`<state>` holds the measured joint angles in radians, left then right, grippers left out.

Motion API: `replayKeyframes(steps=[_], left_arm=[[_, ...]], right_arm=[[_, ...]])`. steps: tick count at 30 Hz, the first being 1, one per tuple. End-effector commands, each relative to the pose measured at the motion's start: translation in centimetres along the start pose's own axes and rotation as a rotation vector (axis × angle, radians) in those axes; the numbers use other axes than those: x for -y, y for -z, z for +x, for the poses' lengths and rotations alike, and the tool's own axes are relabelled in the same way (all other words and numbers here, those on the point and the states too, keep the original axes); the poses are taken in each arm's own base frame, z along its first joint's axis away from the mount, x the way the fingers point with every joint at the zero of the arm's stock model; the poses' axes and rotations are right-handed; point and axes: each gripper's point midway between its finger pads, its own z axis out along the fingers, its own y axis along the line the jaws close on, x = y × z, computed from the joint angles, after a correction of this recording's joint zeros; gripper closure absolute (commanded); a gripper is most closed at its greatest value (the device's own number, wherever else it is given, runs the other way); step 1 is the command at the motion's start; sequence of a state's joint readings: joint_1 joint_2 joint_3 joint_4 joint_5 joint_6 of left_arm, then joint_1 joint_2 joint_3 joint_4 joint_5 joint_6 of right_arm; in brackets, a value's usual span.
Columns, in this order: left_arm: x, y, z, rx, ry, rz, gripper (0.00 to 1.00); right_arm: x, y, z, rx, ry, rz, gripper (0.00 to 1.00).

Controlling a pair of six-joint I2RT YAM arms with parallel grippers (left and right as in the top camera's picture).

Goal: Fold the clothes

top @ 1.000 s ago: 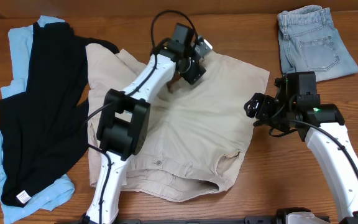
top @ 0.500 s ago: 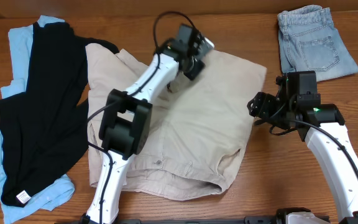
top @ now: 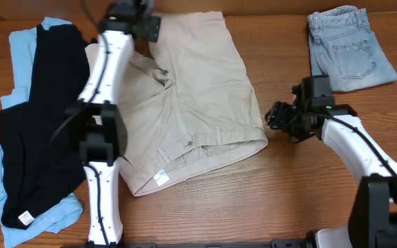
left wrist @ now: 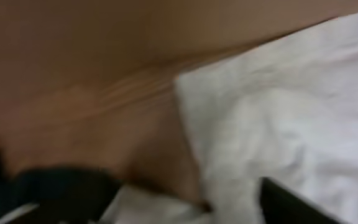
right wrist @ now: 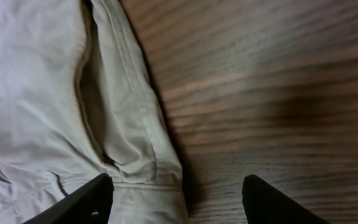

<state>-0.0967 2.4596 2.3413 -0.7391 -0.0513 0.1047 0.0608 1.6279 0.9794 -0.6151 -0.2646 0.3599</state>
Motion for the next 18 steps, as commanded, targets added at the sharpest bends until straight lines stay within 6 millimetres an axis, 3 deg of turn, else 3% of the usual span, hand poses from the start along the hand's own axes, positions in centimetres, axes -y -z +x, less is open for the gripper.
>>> replayKeyframes(steps=[1,6,11,16,18], left_arm=[[-1.4,2.0,-1.2,0.011,0.067,-0.034,0.0],[-1.7,7.6,-2.7,-0.01,0.082,-0.002,0.0],[-1.7,13.3,-3.0,-0.04,0.078,0.011,0.0],[-1.8,16.3,-2.3,-0.074,0.076,0.012,0.0],[-1.7,16.7,-1.8,-0.092,0.069,0.014,0.0]], right_arm=[[-1.1,-0.6,1.2,-0.04,0.046,-0.023,0.3],[-1.2,-1.3,3.0,-0.087,0.075,0.017,0.32],[-1.7,-2.6,5.0,-0.148,0.11,0.03,0.47],[-1.9,-3.3,5.4,-0.157,0.12,0.04,0.96],[-1.4,-3.3,5.3,-0.154,0.107,0.063,0.96]])
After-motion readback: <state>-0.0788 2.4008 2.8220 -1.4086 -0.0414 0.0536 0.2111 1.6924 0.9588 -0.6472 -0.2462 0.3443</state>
